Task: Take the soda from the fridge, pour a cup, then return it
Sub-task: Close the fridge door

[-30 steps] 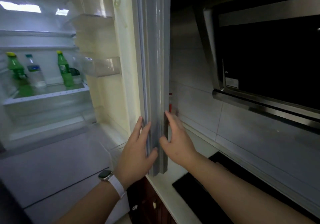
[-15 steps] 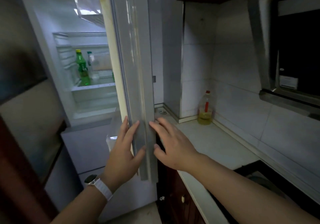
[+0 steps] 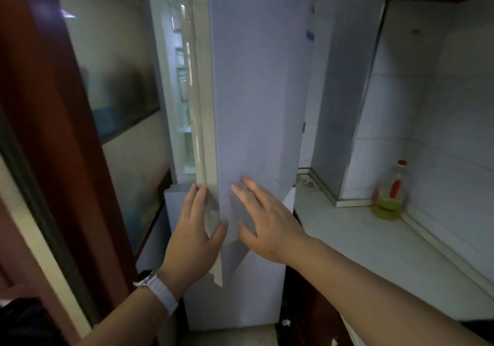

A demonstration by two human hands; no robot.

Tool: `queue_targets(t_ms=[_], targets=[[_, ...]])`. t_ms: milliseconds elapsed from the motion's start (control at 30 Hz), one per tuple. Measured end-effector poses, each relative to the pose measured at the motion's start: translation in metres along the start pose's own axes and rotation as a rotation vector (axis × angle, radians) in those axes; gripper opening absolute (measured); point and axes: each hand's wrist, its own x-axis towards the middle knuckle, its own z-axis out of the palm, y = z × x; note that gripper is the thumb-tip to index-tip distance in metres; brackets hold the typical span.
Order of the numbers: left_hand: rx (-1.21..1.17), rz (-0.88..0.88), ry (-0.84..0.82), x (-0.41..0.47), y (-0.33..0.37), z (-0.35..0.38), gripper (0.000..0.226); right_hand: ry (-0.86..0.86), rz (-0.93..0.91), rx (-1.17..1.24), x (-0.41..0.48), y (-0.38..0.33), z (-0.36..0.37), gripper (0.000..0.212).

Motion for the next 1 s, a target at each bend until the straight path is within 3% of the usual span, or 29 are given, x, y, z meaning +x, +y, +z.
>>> queue_targets(t_ms=[133, 367, 600, 1000], targets=[[-0.016, -0.006, 0.047, 0.017, -0.030, -0.010, 0.091, 0.062, 0.024, -0.081, 0.042, 0.007, 0.023, 0.072], [-0.042, 0.011, 0.139, 0.059, -0.091, -0.019, 0.097, -0.015, 0.005, -0.300, 0.120, 0.027, 0.070, 0.086], [0.008, 0.001, 0.120, 0.111, -0.159, -0.022, 0.115, 0.103, -0.054, -0.407, 0.184, 0.038, 0.112, 0.078], [-0.220, -0.194, 0.262, 0.192, -0.211, 0.001, 0.105, 0.063, -0.094, -0.520, 0.261, 0.066, 0.149, 0.086]])
